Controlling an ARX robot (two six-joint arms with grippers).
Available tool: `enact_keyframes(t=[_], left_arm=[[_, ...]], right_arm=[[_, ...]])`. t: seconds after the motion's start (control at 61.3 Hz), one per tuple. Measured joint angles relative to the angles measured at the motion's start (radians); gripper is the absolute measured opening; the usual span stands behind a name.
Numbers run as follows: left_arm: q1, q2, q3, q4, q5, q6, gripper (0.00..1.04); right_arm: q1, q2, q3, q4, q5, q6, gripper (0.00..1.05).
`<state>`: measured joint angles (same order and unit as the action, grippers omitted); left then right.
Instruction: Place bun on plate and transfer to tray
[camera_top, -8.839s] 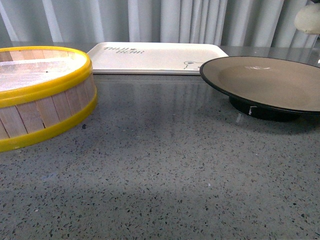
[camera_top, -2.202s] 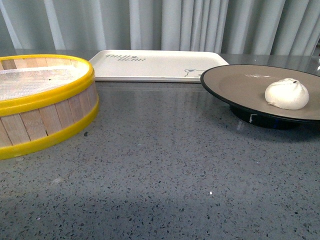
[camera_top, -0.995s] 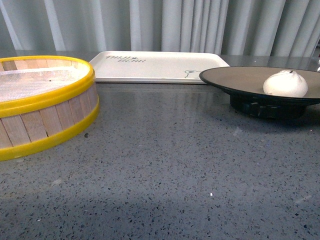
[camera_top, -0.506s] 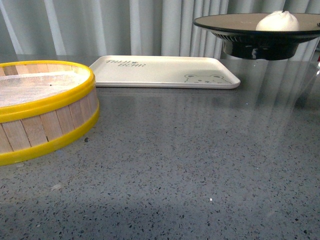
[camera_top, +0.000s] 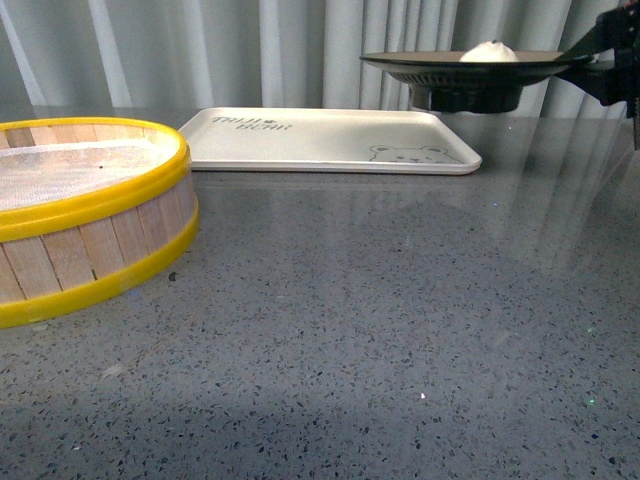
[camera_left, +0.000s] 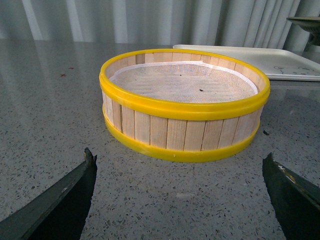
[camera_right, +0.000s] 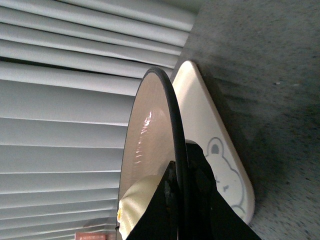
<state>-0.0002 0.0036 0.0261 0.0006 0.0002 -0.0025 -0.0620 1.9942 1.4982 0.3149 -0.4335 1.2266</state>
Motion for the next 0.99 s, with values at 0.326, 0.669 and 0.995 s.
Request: enact_keyframes(t=[0.326, 0.669, 0.995], left_arm=[[0.0, 0.0, 0.0, 0.0, 0.0, 0.0, 0.98], [0.0, 0.0, 0.0, 0.0, 0.0, 0.0, 0.98], [0.0, 0.0, 0.0, 0.0, 0.0, 0.0, 0.98]], right_arm=[[0.066, 0.143, 0.207, -0.119, 0.013, -0.003, 0.02], [0.086, 0.326, 0.451, -0.227, 0.014, -0.035, 0.02], [0.104, 0.456, 0.71, -0.369, 0.005, -0.049, 0.02]])
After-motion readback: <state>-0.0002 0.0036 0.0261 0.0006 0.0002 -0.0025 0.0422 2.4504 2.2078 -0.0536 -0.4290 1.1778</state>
